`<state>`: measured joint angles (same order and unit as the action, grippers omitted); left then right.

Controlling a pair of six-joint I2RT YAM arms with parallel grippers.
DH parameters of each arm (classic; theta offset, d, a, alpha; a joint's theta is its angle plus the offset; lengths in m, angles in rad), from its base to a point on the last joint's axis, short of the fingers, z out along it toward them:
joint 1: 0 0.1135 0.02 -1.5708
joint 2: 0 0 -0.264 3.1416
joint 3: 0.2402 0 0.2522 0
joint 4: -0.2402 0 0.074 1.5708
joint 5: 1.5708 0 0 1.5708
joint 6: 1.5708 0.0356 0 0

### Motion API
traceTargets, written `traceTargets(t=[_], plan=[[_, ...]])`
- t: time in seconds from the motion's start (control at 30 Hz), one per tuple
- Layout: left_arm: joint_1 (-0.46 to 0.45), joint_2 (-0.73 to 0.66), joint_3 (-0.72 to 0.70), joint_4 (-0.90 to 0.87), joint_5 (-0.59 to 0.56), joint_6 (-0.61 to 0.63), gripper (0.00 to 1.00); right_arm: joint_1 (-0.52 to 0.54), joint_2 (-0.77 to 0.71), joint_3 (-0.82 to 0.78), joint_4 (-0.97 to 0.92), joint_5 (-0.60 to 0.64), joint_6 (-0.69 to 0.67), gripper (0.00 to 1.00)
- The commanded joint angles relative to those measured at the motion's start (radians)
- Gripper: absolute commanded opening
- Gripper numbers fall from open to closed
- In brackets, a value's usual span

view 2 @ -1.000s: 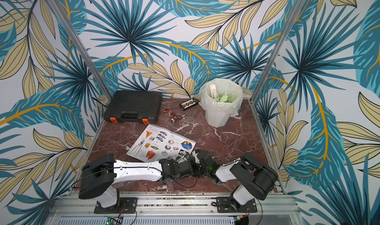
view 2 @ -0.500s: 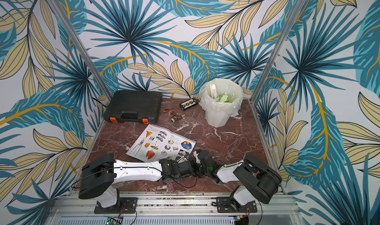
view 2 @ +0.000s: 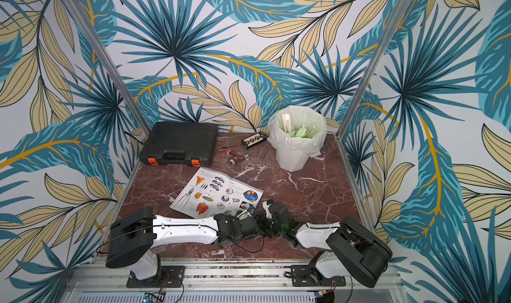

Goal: Peel off the used sticky note
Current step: Turn the page of the book at the center of the board.

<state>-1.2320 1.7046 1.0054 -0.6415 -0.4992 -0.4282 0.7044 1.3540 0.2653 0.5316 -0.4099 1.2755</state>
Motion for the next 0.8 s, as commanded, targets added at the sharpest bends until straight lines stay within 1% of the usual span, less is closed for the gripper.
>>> traceTargets(t=[0.0,0.13,0.27,0.43,0.6,0.77], plan=[[0.000,-0.043,0.042,-0.052,-0.071,-0.018,0.27,-0.006,-0.034,-0.018,-0.058,0.017,-0.020,0.33],[0.002,-0.084,0.042,-0.081,-0.119,-0.030,0.27,-0.008,-0.053,-0.018,-0.076,0.019,-0.021,0.33],[0.023,-0.134,0.036,-0.102,-0.144,-0.041,0.27,-0.009,-0.057,-0.017,-0.074,0.019,-0.019,0.33],[0.080,-0.193,0.011,-0.139,-0.188,-0.069,0.28,-0.009,-0.056,-0.004,-0.082,0.010,-0.019,0.33],[0.149,-0.265,-0.023,-0.167,-0.216,-0.094,0.28,-0.009,-0.059,0.047,-0.166,0.004,-0.062,0.33],[0.196,-0.314,-0.057,-0.149,-0.207,-0.103,0.28,-0.009,-0.013,0.127,-0.221,-0.002,-0.104,0.33]])
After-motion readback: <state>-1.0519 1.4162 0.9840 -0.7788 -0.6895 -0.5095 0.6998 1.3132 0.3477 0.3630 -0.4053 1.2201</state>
